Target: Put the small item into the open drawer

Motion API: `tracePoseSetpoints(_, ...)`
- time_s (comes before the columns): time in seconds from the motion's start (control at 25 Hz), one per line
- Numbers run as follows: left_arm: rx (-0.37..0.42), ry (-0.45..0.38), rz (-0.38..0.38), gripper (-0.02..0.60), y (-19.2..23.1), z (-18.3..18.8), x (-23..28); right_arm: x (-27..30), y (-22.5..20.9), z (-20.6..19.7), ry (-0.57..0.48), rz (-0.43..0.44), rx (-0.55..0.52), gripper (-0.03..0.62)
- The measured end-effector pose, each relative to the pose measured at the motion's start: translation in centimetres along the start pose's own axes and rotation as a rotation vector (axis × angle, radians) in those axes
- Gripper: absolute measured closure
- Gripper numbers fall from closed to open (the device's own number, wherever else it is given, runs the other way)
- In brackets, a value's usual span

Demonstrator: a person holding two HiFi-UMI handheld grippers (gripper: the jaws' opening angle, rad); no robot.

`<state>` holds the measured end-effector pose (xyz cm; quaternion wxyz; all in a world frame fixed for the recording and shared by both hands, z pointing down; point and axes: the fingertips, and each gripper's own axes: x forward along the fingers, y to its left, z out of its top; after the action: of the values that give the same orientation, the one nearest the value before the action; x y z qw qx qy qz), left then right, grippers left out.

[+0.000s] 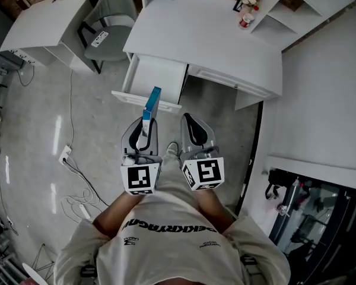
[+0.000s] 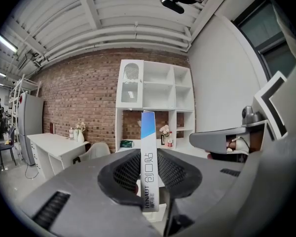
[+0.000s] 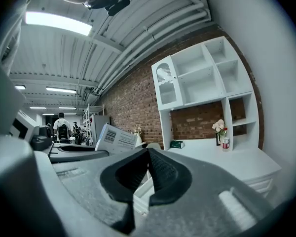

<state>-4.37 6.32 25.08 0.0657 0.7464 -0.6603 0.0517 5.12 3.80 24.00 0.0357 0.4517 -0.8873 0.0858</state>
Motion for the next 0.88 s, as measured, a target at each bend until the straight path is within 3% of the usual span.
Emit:
tracePoseSetpoints(0.52,0.01,0.082,0.004,0.495,-1.0,-1.8,6.3,4.3,-4.9,-1.9,0.053,0.011,0.056,0.595)
tracePoseSetpoints(0.88,-0.019,0.169,-0.052,0.495,1.1,-5.2,10.0,8.7,-5.9,-4.8,0.131,-0.031,0.067,0.595)
